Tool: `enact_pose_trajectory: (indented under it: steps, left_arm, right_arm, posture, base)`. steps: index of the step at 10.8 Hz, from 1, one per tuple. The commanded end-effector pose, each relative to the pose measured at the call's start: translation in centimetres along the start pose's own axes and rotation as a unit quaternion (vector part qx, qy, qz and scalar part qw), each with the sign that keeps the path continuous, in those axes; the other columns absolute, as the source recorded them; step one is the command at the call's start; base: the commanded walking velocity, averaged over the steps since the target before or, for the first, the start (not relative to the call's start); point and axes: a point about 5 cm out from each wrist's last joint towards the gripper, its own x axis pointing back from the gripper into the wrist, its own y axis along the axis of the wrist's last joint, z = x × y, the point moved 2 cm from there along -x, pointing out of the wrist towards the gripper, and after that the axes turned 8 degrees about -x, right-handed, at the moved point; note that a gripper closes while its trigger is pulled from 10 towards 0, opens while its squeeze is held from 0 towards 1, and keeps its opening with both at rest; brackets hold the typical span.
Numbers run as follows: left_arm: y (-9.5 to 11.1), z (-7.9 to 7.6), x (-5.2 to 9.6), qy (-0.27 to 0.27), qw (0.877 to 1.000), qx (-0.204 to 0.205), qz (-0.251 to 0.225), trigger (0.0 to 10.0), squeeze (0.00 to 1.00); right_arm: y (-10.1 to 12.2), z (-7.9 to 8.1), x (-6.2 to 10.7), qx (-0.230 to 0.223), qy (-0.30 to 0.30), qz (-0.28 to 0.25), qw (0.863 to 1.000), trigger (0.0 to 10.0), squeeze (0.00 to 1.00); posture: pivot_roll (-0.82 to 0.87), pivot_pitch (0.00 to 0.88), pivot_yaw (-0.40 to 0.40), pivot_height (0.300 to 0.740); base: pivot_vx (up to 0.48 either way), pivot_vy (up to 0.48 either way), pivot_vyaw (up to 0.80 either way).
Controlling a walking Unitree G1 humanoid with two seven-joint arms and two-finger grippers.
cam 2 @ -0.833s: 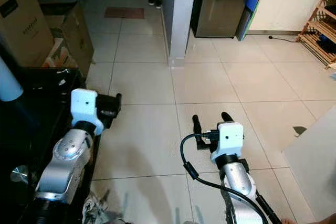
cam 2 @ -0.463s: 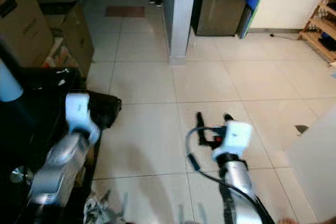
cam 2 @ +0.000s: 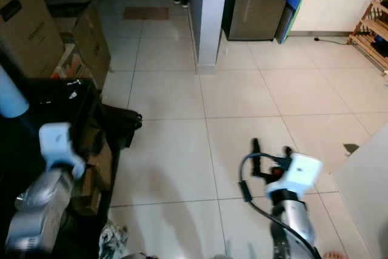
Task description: Setting the table
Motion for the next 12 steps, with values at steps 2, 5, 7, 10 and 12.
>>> enact_pose_trajectory:
  steps: [2,5,7,10,12]
  left_arm:
    - [0.7,-0.8,0.6,-0.023,0.999,-0.036,-0.021,10.0,0.0]
    - [0.5,-1.4,0.7,-0.008,0.998,-0.048,-0.049,10.0,0.0]
    - [0.5,-2.2,0.5,-0.032,0.996,-0.058,-0.061,10.0,0.0]
    - [1.7,-3.5,0.0,-0.054,0.992,-0.082,-0.081,10.0,0.0]
    - [3.1,-4.4,-0.9,-0.077,0.989,-0.075,-0.1,10.0,0.0]
  right_arm:
    - [0.4,-1.0,-0.4,0.023,-0.002,-0.001,1.0,10.0,0.0]
    - [0.3,-0.7,-0.9,0.043,0.022,0.005,0.999,10.0,0.0]
    - [-0.3,1.0,-0.6,0.052,0.077,0.018,0.996,10.0,0.0]
    - [-1.4,2.0,0.2,0.07,0.106,0.045,0.991,10.0,0.0]
    - [-1.7,1.6,0.6,0.071,0.106,0.043,0.991,10.0,0.0]
  posture:
    - [-0.03,0.0,0.022,0.736]
    - [-0.03,0.0,0.0,0.736]
    - [-0.04,0.0,0.009,0.736]
    - [-0.08,0.0,0.01,0.736]
    - [-0.09,0.0,0.031,0.736]
  base:
    - [0.0,0.0,0.0]
    - [0.0,0.0,0.0]
    - [0.0,0.0,0.0]
    - [0.0,0.0,0.0]
    - [0.232,0.0,0.0]
